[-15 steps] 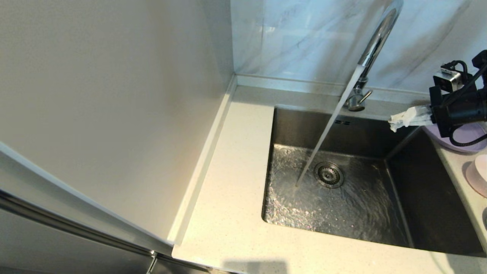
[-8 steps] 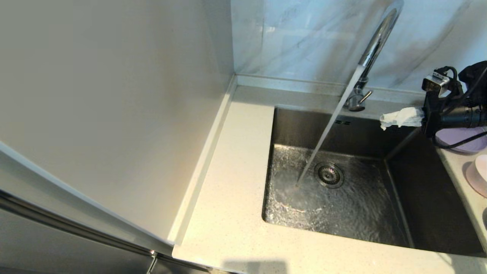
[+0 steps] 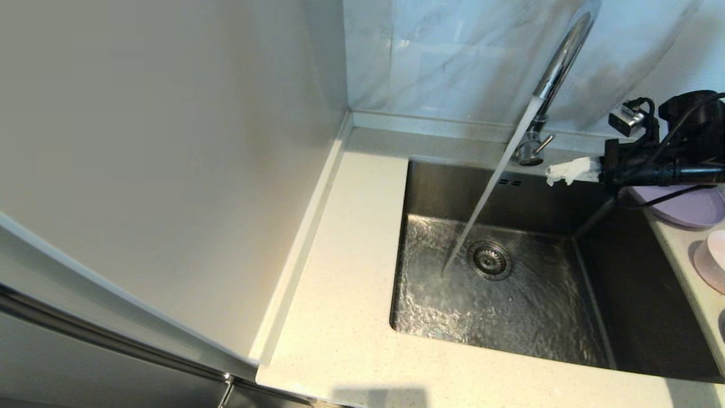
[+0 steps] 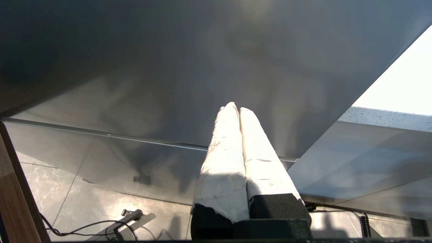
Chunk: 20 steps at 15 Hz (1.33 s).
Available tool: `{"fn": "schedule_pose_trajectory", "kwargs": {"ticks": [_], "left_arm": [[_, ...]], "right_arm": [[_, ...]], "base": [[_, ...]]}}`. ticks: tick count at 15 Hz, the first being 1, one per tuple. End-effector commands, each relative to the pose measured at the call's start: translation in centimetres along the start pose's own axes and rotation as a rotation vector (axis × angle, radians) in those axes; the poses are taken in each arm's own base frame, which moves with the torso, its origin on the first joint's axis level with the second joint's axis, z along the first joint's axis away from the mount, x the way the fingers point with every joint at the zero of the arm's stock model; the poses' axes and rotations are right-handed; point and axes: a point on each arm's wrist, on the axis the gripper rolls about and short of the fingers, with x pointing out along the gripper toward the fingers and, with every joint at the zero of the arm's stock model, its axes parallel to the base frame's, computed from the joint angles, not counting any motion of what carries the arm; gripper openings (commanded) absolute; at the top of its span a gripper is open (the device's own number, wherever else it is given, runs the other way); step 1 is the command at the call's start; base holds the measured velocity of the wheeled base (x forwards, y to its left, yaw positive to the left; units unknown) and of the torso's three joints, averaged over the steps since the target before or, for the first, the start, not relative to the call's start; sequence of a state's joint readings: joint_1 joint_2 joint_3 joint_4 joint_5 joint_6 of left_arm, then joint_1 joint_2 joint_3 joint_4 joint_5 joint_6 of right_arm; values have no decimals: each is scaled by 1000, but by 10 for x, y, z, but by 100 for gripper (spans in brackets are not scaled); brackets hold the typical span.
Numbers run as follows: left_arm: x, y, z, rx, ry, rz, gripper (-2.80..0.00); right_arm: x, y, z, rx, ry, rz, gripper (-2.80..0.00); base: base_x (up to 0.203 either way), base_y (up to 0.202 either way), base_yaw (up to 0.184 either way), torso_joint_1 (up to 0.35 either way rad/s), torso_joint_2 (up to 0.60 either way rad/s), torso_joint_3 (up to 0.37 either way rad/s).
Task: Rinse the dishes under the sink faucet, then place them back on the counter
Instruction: Turn off the faucet
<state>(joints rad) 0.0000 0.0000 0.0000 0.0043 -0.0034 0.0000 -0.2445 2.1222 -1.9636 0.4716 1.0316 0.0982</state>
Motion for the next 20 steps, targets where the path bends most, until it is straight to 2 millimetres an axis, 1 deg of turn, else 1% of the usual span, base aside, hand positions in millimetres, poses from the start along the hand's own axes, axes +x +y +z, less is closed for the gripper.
{"fn": "schedule_pose_trajectory", "kwargs": {"ticks": [1, 4, 6, 9, 14, 18, 20], "left_arm": [[0, 0, 0, 0, 0, 0, -280], [0, 0, 0, 0, 0, -1, -280], [0, 0, 0, 0, 0, 0, -280], [0, 0, 0, 0, 0, 0, -280], [0, 0, 0, 0, 0, -1, -280], [0, 0, 0, 0, 0, 0, -280], [0, 0, 0, 0, 0, 0, -280]], "right_arm": [[17, -4, 6, -53, -40, -54, -280], [25, -4, 13, -3, -88, -38, -280], [25, -5, 16, 34, -108, -41, -280], [25, -4, 21, 42, -142, -37, -280], [24, 0, 26, 5, -180, -25, -280], [26, 10, 35, -97, -239, 3, -280], [25, 11, 37, -119, -252, 9, -280]], "base": [[0, 0, 0, 0, 0, 0], [0, 0, 0, 0, 0, 0], [0, 0, 0, 0, 0, 0], [0, 0, 0, 0, 0, 0], [0, 0, 0, 0, 0, 0], [0, 0, 0, 0, 0, 0], [0, 0, 0, 0, 0, 0]]}}
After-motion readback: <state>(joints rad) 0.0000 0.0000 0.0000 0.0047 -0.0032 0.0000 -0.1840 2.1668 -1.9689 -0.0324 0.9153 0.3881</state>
